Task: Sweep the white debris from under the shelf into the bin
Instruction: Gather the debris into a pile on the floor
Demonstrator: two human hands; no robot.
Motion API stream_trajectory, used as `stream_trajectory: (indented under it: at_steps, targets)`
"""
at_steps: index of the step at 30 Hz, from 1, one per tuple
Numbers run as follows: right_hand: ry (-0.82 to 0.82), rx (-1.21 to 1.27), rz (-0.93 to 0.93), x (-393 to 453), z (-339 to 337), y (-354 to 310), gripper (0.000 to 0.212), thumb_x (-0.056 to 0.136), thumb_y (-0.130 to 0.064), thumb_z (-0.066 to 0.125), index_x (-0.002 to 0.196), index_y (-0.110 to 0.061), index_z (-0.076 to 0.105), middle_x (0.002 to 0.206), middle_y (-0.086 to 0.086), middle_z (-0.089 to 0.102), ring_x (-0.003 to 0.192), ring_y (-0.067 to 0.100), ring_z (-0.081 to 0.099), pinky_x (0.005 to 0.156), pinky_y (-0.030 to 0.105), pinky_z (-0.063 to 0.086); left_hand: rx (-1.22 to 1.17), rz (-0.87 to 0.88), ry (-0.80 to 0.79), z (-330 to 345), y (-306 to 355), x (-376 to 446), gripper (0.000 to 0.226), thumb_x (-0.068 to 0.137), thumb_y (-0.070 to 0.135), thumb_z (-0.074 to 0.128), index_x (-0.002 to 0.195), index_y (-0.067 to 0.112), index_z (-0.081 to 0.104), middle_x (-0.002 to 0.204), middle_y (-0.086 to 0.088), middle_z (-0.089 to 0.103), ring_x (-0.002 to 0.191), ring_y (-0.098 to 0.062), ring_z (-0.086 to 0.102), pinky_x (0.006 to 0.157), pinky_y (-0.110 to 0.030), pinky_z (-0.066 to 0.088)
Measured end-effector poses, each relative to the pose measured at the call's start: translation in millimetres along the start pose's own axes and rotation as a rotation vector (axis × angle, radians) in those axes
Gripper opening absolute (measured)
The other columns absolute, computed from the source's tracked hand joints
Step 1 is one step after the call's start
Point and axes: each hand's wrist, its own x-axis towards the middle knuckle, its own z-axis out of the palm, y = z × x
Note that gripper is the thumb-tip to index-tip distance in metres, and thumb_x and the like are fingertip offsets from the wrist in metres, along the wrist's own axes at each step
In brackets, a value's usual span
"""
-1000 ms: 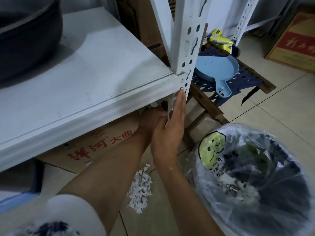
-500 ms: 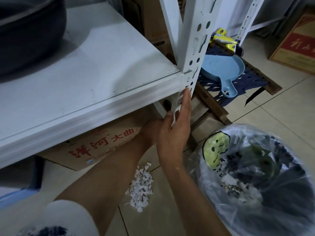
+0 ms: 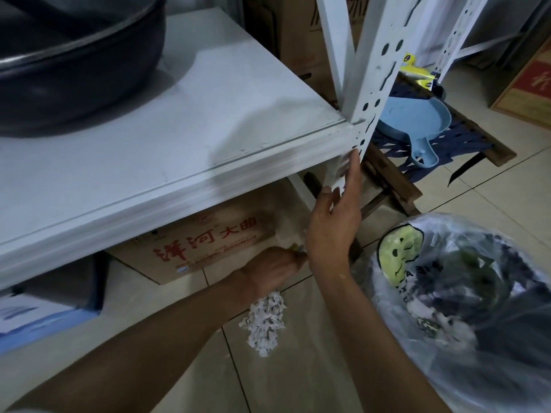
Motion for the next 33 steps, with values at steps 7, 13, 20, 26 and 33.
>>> stream_trajectory:
  at_steps: [7,13,20,26,33]
  targets:
    - [0.005,0.045,-0.024,1,0,4,0.065,0.093,0.003,0.04,0.151,-0.023,0.027,0.156,-0.009,0.033,0.144,0.005,0.029,0.119,0.034,0.03,0.041,-0.079,-0.247,-14,10,-40,0.038,0.097,0.012,0.03,0.131,0.0,0.042,0.104,-0.019,0.063,0.088,-0.033,0.065,0.076,-0.043,0.056]
    - [0.004,0.064,-0.015,3,2,7,0.065,0.093,0.002,0.041,0.15,-0.025,0.026,0.156,-0.011,0.031,0.143,0.0,0.027,0.106,0.001,0.023,0.021,-0.157,0.001,-27,4,-49,0.025,0.09,0.012,0.053,0.114,0.007,0.058,0.085,-0.01,0.066,0.071,-0.025,0.066,0.058,-0.03,0.054]
    - [0.007,0.073,-0.012,2,3,7,0.064,0.093,0.0,0.043,0.15,-0.024,0.027,0.156,-0.008,0.032,0.144,0.005,0.028,0.117,0.025,0.027,0.021,0.045,-0.096,2,-1,-20,0.041,0.093,0.011,0.048,0.135,0.013,0.05,0.102,-0.016,0.064,0.086,-0.03,0.064,0.071,-0.037,0.057]
    - [0.017,0.098,0.021,1,4,4,0.064,0.093,0.001,0.044,0.15,-0.024,0.028,0.156,-0.007,0.033,0.141,0.003,0.031,0.109,0.009,0.026,0.028,0.222,-0.123,13,5,-76,0.026,0.083,0.008,0.063,0.107,0.018,0.062,0.102,-0.001,0.072,0.089,-0.021,0.07,0.062,-0.025,0.058]
    - [0.01,0.143,0.017,3,4,6,0.061,0.093,0.0,0.043,0.149,-0.022,0.031,0.155,-0.006,0.034,0.142,0.006,0.031,0.09,-0.012,0.025,0.042,0.218,-0.153,11,15,-134,0.031,0.081,0.015,0.064,0.11,0.024,0.057,0.109,0.005,0.071,0.091,-0.013,0.068,0.058,-0.02,0.057]
